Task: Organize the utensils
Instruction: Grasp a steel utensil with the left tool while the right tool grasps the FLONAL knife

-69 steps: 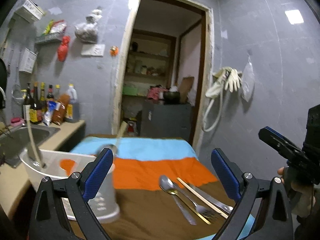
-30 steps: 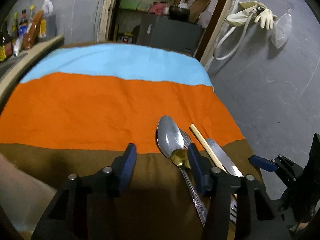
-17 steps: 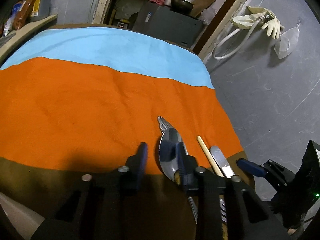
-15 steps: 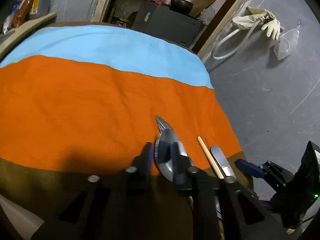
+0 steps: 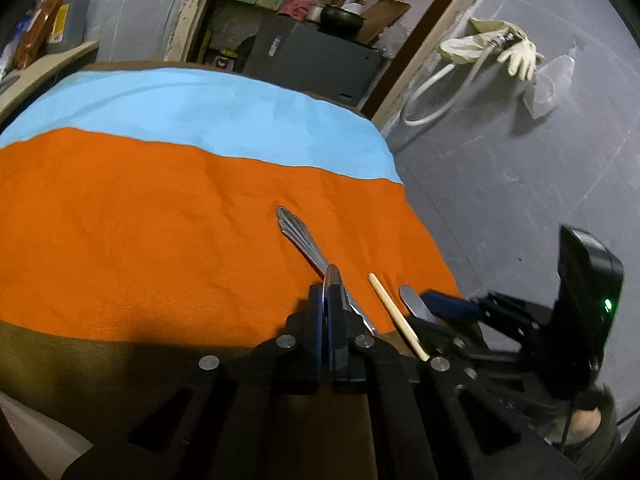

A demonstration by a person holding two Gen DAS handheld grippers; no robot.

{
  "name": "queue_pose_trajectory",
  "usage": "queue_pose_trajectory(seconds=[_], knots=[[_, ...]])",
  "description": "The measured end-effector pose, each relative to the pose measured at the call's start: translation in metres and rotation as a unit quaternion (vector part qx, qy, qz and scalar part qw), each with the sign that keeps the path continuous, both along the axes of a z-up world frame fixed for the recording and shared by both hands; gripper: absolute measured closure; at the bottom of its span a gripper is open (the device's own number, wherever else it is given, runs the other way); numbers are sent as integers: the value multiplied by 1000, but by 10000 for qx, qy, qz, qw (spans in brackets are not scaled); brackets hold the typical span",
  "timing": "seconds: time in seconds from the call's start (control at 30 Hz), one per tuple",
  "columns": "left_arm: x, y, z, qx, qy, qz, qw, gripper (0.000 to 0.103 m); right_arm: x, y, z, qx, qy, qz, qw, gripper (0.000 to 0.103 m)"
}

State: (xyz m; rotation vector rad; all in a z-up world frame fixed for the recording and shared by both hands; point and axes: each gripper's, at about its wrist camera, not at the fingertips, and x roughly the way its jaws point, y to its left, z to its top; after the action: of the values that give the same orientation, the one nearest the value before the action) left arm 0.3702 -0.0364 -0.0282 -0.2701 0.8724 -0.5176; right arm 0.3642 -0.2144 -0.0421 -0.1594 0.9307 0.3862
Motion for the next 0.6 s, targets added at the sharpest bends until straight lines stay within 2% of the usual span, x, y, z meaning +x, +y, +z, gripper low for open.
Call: queue_pose_trajectory(seconds=[0.07, 0.17, 0.33, 0.4, 0.5, 0.6], knots=[[-1, -2, 1, 6, -63, -33, 10000, 103, 2, 6, 0, -127, -55, -37, 9999, 68], [-6, -7, 5, 29, -204, -65, 9998, 103, 1, 11, 0, -109, -21, -46, 9999, 83], [-19, -14, 16, 160, -605, -91, 9980, 103, -3, 3, 4, 153, -69, -219, 9996, 85], [-25, -16, 22, 208, -815, -53, 9964, 103, -13, 2, 8, 249, -290, -270, 9989, 85], [-37, -20, 31, 279, -1149, 21, 9930, 103, -35, 4, 20, 272, -857, -276, 9956, 85], [-54, -24, 42, 396, -1580, 100, 9866, 103, -61, 8, 35, 218, -1585, -253, 9868, 85]])
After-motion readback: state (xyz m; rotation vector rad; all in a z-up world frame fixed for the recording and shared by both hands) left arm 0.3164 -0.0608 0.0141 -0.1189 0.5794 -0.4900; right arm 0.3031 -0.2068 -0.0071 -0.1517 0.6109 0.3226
